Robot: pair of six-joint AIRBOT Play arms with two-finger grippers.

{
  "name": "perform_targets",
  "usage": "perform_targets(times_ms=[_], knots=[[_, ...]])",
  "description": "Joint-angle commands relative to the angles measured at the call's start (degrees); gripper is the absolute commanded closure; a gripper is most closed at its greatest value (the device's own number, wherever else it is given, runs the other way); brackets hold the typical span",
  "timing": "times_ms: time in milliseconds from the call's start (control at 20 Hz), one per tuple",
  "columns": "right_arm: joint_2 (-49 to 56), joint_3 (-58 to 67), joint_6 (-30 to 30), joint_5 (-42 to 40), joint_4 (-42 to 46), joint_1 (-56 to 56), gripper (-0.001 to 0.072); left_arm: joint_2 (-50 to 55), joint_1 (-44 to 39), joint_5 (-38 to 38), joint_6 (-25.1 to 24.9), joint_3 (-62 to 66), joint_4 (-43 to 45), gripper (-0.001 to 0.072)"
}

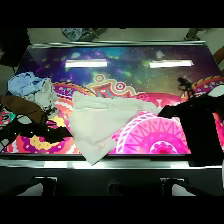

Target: Fold the shirts.

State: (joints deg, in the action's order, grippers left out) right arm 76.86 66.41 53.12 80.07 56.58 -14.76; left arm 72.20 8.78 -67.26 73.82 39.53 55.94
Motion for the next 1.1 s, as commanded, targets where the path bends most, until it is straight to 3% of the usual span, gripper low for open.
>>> perform_targets(times_ms=[0,100,200,250,300,350,600,800,850,900,950,1050], knots=[[1.29,-8.50,0.31,-9.46,-1.44,8.79,0.0004,0.28,-3.61,2.54,-0.96,-3.61,-4.11,0.0003],[3.91,-9.18,1.81,-11.26,-3.43,11.15,0.0003,0.63,-5.70,4.28,-0.42,-4.44,-4.11,0.0017],[7.67,-9.18,2.21,-12.52,-8.11,12.35,0.0003,0.72,-6.78,8.22,1.70,-4.46,-4.11,0.0196],[9.42,-9.18,2.16,-13.60,-11.08,13.07,0.0003,0.72,-6.80,10.38,3.21,-4.46,-4.11,0.0351],[10.99,-9.18,2.16,-15.30,-13.60,14.05,0.0003,0.70,-6.78,11.82,3.74,-4.44,-4.11,0.0557],[12.50,-9.18,2.23,-17.84,-15.32,15.34,0.0004,0.61,-6.78,12.70,3.58,-4.37,-4.11,0.0671],[16.39,-9.16,5.97,-34.75,-22.97,21.05,0.0016,-0.74,-6.78,13.14,1.11,-4.26,-4.15,0.0672],[16.74,-9.11,9.33,-41.68,-26.16,23.45,0.0085,-2.36,-6.78,13.55,1.14,-4.26,-4.15,0.0672],[17.20,-9.11,9.75,-41.42,-26.16,24.00,0.0218,-2.47,-6.78,13.81,1.14,-4.26,-4.15,0.0672],[17.73,-9.11,9.66,-40.28,-26.14,24.13,0.0496,-2.51,-6.78,14.27,1.11,-4.26,-4.15,0.0672],[17.79,-9.11,9.11,-38.86,-25.88,24.11,0.0665,-2.56,-6.73,14.73,1.07,-4.22,-4.15,0.0673],[17.03,-7.43,3.04,-34.07,-24.24,23.21,0.0669,-3.65,-6.29,15.04,-0.83,-2.99,-4.09,0.0675]])
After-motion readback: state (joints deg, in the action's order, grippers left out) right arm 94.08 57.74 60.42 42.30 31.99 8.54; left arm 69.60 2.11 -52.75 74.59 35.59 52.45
